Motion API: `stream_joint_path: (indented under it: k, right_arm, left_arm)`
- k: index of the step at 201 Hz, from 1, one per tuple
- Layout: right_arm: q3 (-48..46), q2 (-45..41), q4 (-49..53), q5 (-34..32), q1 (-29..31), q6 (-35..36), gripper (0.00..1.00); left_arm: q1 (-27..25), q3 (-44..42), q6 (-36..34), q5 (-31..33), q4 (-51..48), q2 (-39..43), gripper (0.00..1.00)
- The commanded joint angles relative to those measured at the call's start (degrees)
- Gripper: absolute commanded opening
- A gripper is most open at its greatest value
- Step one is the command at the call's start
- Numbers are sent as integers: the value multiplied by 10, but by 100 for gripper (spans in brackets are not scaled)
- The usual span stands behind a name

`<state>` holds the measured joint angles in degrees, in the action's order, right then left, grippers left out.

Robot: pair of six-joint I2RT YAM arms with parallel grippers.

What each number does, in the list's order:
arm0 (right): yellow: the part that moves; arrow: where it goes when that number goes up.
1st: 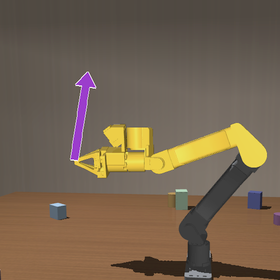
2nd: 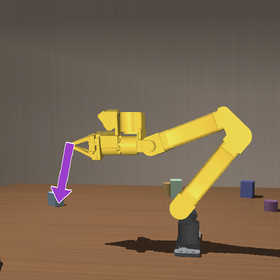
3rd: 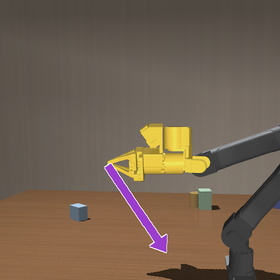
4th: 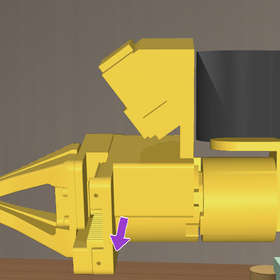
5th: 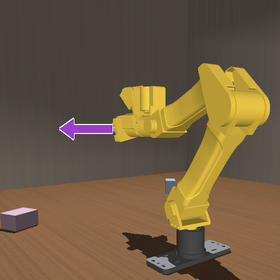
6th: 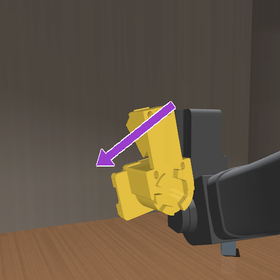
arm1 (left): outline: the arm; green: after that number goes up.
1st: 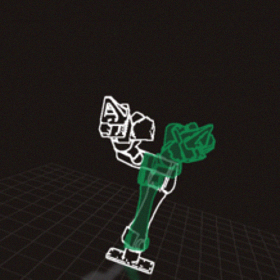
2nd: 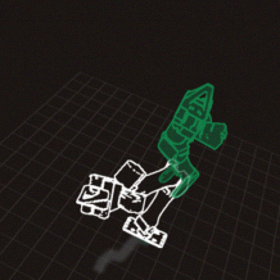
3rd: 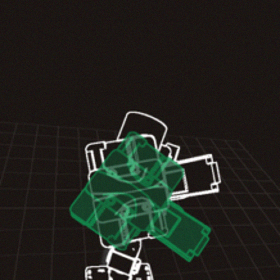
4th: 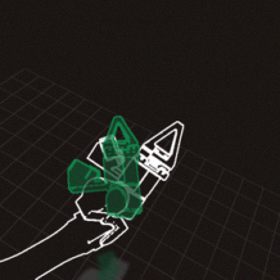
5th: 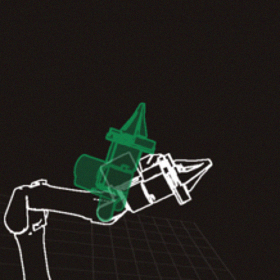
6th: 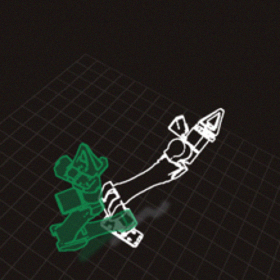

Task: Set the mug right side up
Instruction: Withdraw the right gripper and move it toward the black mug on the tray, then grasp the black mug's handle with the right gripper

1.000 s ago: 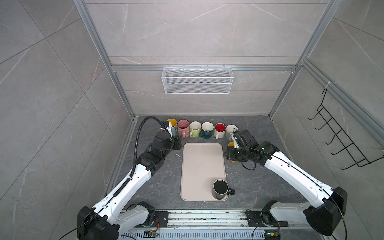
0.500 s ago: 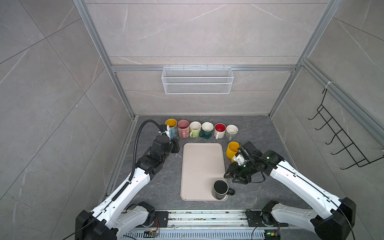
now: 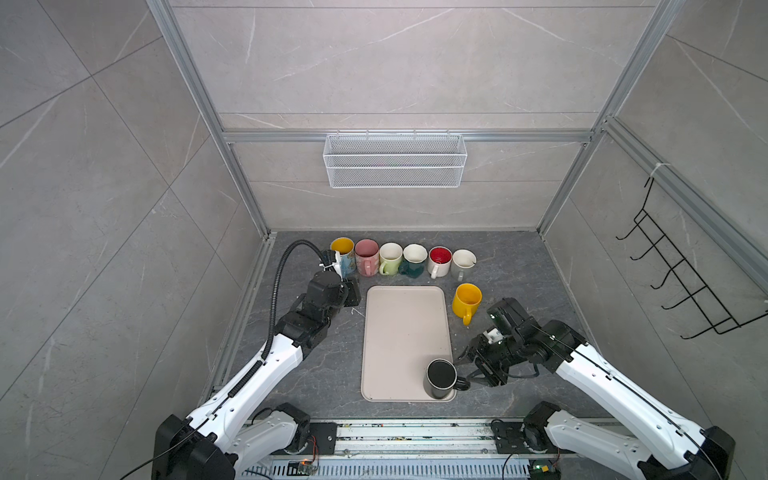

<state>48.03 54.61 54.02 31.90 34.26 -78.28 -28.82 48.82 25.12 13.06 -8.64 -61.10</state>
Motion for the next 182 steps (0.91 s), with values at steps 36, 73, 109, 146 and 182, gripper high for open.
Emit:
stream_joint_path:
  k: [36, 73, 109, 146, 182]
  right_arm:
    - [-97, -69, -50, -34, -2, -192, 43]
    - [-125, -95, -65, -48, -2, -244, 43]
    - [-140, -111, -58, -68, -2, -289, 41]
    - [-153, -110, -82, -77, -1, -323, 41]
    - [-155, -75, -121, -68, -1, -333, 41]
  left_arm:
    - [3, -5, 7, 8, 20, 8, 54]
    - [4, -11, 4, 22, 18, 14, 54]
    - [4, -10, 2, 27, 15, 12, 54]
    - [4, -13, 0, 32, 14, 14, 54]
    - [4, -12, -3, 33, 10, 13, 54]
